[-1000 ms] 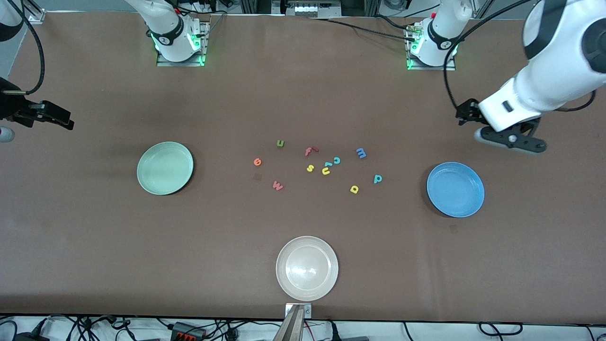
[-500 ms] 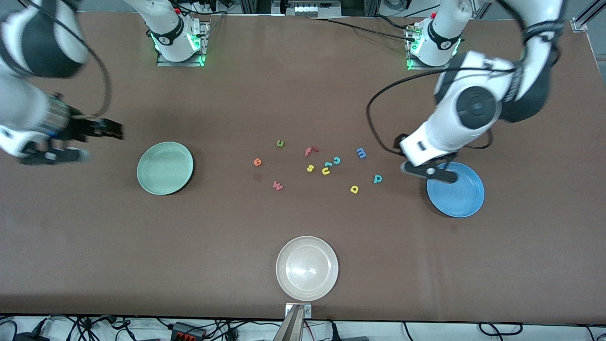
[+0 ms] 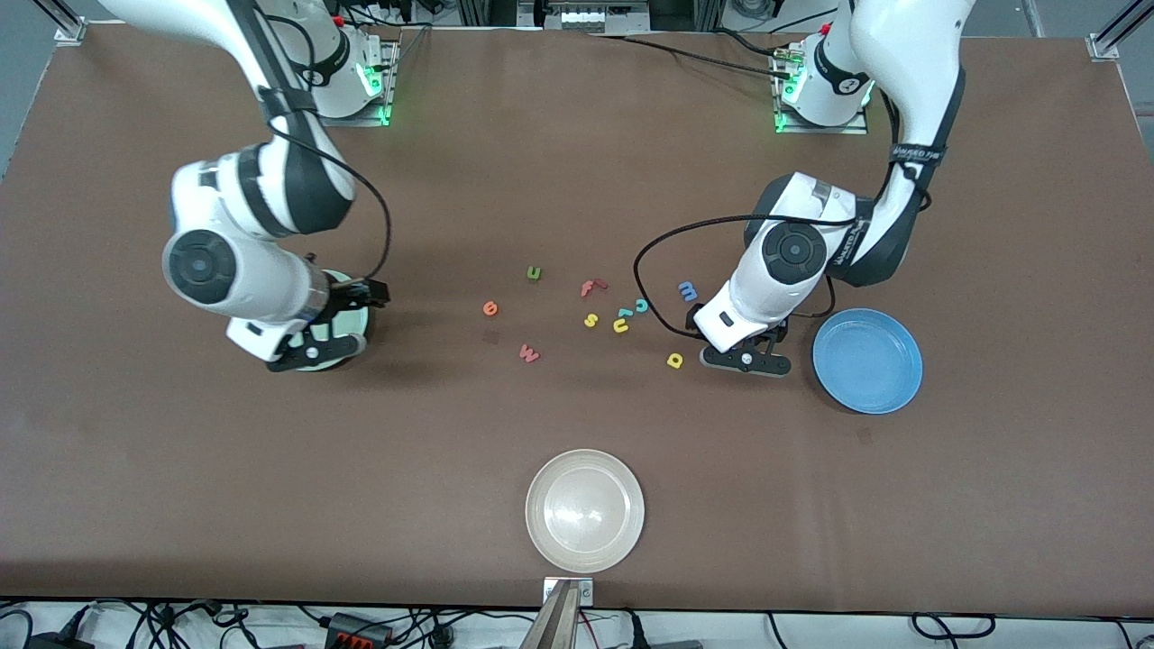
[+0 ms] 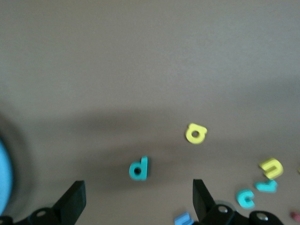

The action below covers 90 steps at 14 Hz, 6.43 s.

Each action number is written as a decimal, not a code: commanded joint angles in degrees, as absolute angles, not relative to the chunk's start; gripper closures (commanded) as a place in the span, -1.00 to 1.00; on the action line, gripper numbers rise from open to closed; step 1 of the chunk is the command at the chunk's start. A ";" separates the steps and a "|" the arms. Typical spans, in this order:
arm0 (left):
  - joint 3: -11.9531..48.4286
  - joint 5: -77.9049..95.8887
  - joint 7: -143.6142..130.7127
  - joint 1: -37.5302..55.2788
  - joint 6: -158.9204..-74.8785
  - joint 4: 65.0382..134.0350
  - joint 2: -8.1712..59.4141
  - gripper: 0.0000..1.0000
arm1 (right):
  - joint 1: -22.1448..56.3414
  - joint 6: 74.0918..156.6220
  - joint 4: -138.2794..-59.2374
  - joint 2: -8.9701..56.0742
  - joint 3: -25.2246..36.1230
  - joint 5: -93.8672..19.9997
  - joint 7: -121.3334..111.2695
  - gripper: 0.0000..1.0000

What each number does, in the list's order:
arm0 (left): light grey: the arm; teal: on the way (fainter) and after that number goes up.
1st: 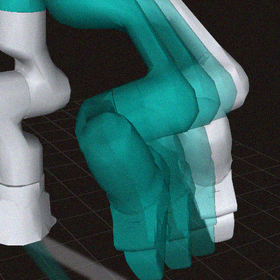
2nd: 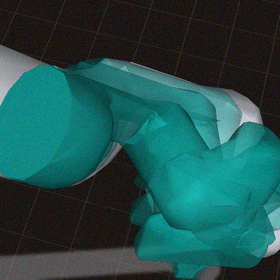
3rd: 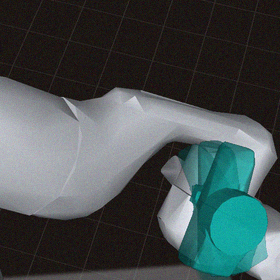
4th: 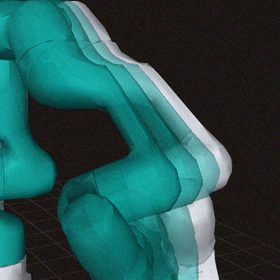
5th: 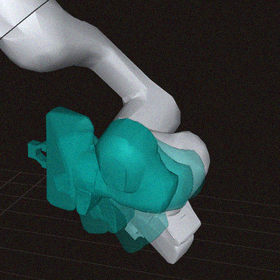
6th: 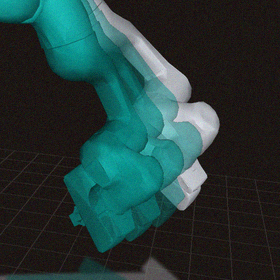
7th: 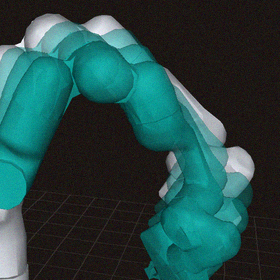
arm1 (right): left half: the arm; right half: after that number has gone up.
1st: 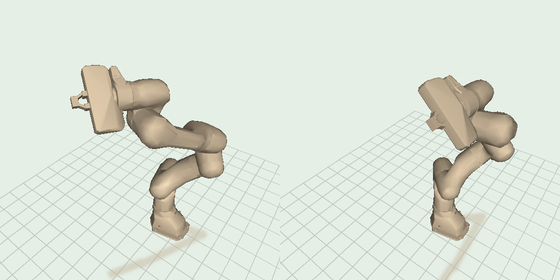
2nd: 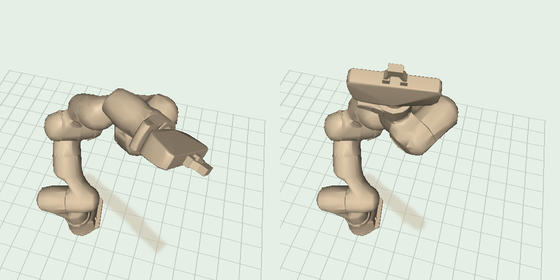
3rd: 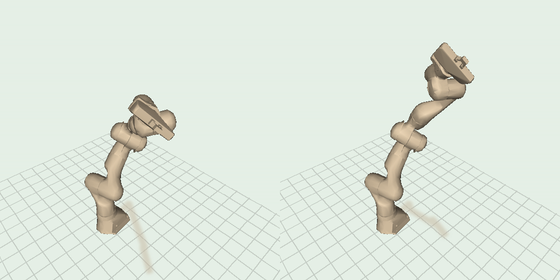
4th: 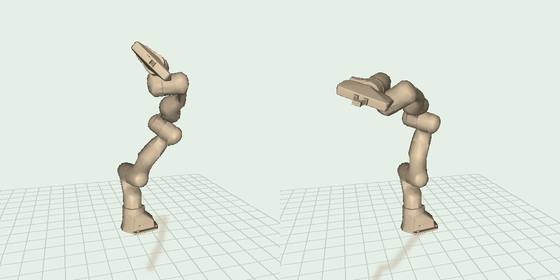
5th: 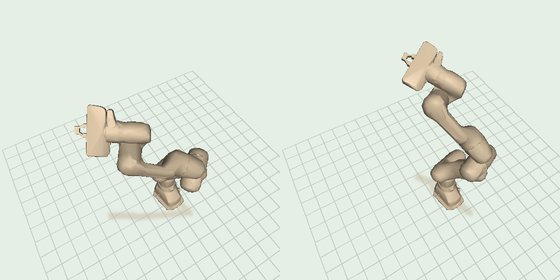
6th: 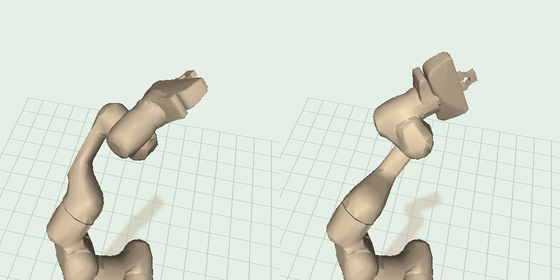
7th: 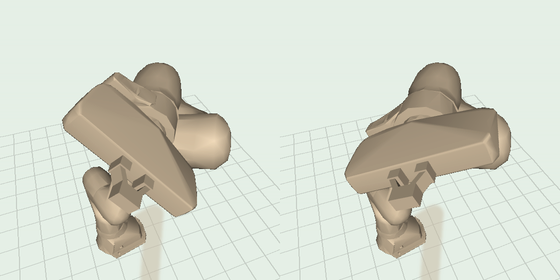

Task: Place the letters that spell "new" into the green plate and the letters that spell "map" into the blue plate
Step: 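Grasp teal d with the left gripper while the right gripper grasps orange e, then release d with the left gripper while the right gripper releases e on green, then grasp blue m with the left gripper while the right gripper reaches green n, then lift m with the left gripper while the right gripper lifts green n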

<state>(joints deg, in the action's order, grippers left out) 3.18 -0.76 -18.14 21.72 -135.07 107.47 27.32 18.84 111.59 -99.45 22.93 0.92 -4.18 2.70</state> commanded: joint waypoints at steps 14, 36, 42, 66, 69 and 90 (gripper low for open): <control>2.81 -0.62 -18.46 21.97 -146.69 114.43 31.55 -0.13 | 35.16 134.38 -105.65 34.18 1.67 -4.31 20.57 -0.61; 2.02 -12.66 -2.56 4.13 -123.30 103.18 30.31 0.45 | 33.84 131.94 -104.68 32.97 4.73 -0.26 19.86 0.88; 2.99 -11.17 -2.99 3.16 -122.35 103.53 29.19 -1.00 | 32.18 119.46 -105.38 27.17 18.45 -0.18 12.32 0.88; 19.07 0.26 -48.78 12.04 -142.47 119.71 30.32 0.19 | 44.45 127.77 -107.67 28.55 14.68 -15.47 22.01 -0.93; 18.99 0.26 -48.78 12.30 -142.47 119.71 30.41 0.30 | 51.05 133.23 -107.67 31.28 14.68 -15.73 33.54 -0.86; 17.58 -23.64 -15.05 -10.62 -123.20 107.75 30.14 0.50 | 59.24 135.97 -105.56 37.79 14.68 -18.72 39.11 0.29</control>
